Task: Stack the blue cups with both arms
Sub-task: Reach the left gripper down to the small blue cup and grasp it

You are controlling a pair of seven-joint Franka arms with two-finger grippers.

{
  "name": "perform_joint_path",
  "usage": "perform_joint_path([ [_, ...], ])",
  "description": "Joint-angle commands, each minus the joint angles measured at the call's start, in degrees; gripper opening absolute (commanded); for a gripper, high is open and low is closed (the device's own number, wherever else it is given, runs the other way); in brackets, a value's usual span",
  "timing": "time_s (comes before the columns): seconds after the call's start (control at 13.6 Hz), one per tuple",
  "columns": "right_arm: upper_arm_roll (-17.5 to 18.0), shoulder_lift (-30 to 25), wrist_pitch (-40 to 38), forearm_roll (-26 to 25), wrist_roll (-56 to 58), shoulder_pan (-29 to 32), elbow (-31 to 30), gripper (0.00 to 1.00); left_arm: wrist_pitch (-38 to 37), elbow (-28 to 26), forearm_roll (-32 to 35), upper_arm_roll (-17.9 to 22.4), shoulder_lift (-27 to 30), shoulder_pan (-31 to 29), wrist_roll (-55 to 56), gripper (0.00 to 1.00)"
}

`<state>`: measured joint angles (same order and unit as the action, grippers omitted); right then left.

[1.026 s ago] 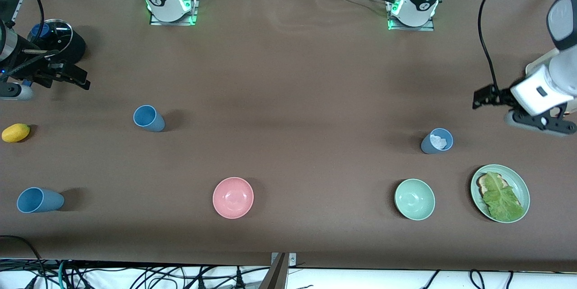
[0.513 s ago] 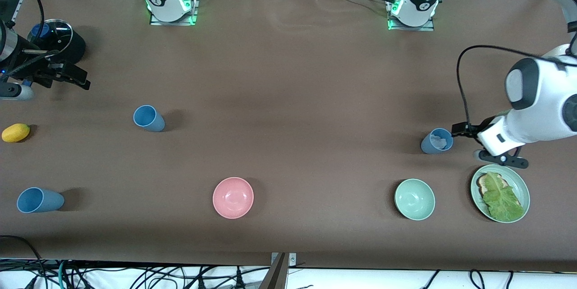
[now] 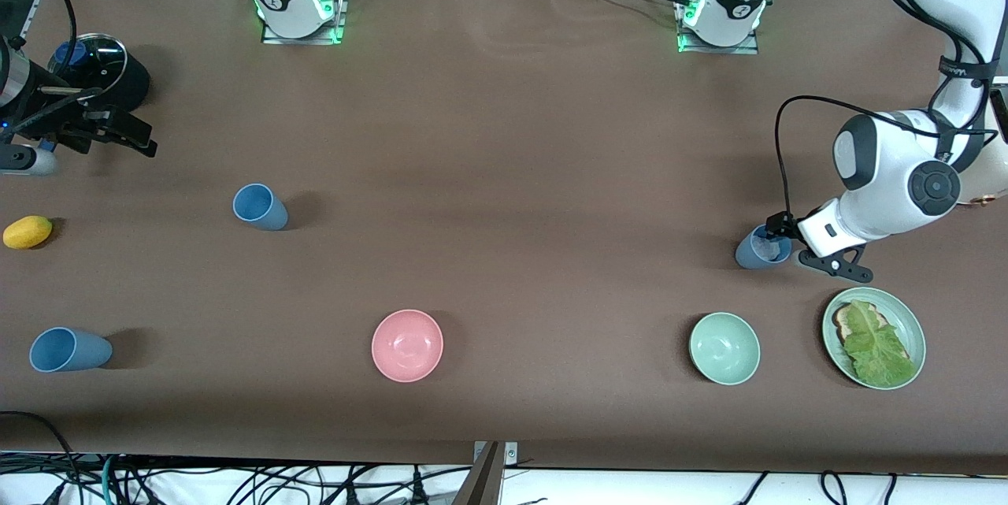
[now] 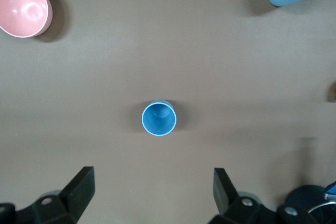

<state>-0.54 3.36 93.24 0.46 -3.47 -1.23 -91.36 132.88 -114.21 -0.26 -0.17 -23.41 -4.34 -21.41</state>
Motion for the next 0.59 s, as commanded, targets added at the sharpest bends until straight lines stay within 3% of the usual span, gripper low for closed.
perform_joint_path([
  [0.0, 0.45, -0.02, -0.43, -0.2, 0.13, 0.61, -0.05, 1.0, 1.06, -0.14, -1.15, -0.27, -0.48, 0.12, -2.23, 0.15],
  [0.07, 0.45, 0.33, -0.43, -0.2, 0.47, 0.7, -0.05, 1.0, 1.68, 0.48, -1.06, -0.35, -1.19, 0.04, -2.41, 0.03],
  [0.15, 0.27, 0.51, -0.43, -0.46, 0.48, 0.7, -0.05, 1.0, 1.6, 0.66, -1.15, -0.36, -1.11, 0.56, -2.5, 0.0],
  [0.37, -0.43, 1.82, -0.52, -0.72, 1.18, 0.79, -0.05, 1.0, 0.55, 1.71, -1.06, -0.44, -0.58, 0.65, -2.41, 0.0],
  [0.51, -0.43, 2.79, -0.69, -1.95, 3.37, 0.87, -0.14, 1.0, -3.83, 4.94, -1.41, -2.98, -0.41, 0.48, -1.36, 0.0],
])
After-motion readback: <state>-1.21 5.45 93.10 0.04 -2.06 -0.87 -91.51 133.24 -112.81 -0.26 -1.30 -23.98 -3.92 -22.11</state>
